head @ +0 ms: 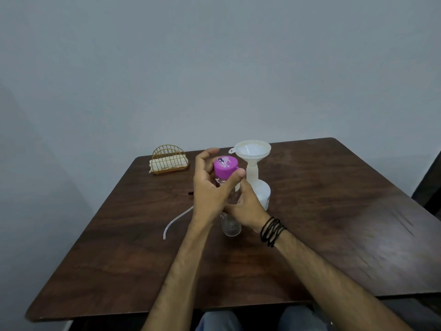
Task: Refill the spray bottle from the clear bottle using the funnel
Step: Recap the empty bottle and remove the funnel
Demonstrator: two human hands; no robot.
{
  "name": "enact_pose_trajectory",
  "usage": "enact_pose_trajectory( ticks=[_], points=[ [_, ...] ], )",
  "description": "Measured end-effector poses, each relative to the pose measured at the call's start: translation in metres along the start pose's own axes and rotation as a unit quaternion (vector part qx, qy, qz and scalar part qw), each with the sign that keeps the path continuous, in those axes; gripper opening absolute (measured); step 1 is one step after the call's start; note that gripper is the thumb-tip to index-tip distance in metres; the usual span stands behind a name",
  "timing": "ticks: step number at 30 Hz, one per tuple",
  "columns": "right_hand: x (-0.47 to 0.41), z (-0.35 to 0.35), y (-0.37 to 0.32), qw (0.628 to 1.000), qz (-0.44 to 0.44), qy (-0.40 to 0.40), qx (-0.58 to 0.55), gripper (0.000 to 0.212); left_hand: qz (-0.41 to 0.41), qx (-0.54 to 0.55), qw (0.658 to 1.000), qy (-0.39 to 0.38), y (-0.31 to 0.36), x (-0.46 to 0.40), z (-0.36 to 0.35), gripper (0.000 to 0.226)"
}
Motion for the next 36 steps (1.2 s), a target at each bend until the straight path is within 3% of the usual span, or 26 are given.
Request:
enact_pose_trajectory(
  ticks=[6,17,21,23,25,30,33,36],
  points=[
    [0.0,0.002,-0.003,1.0,0.007,-0.013,-0.012,0.068,0.02,0.012,0.998,-0.058,-0.003,-0.005,-0.005,0.057],
    [0.003,0.001,0.011,1.0,-0.007,0.0,0.022,0.063,0.058,0.013,0.996,-0.067,-0.02,-0.012,0.021,0.081],
    [0.017,0.0,0.032,0.997,-0.031,-0.009,0.071,0.065,0.113,-0.027,0.992,0.039,-0.053,-0.01,0.059,0.041],
    [0.021,0.001,0.038,0.996,-0.037,-0.002,0.082,0.061,0.151,-0.084,0.983,0.068,-0.074,-0.007,0.072,0.025],
    [0.023,0.002,0.039,0.995,-0.041,0.006,0.088,0.058,0.164,-0.177,0.968,0.073,-0.089,-0.004,0.08,0.025],
    [0.029,0.004,0.037,0.995,-0.04,0.003,0.096,0.062,0.156,-0.38,0.912,0.025,-0.121,-0.001,0.079,0.045],
    [0.033,0.01,0.038,0.994,-0.031,0.007,0.101,0.06,0.11,-0.457,0.883,-0.004,-0.128,0.008,0.065,0.055],
    [0.039,0.019,0.037,0.993,-0.029,0.016,0.111,0.058,0.121,-0.513,0.849,-0.033,-0.138,0.016,0.053,0.07]
  ],
)
Point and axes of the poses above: each hand's wrist, its own x-axis away from the middle knuckle, its own z-axis out of the back of the hand, y = z × x, the point moved 10 cm from there along -x, towards the middle knuckle
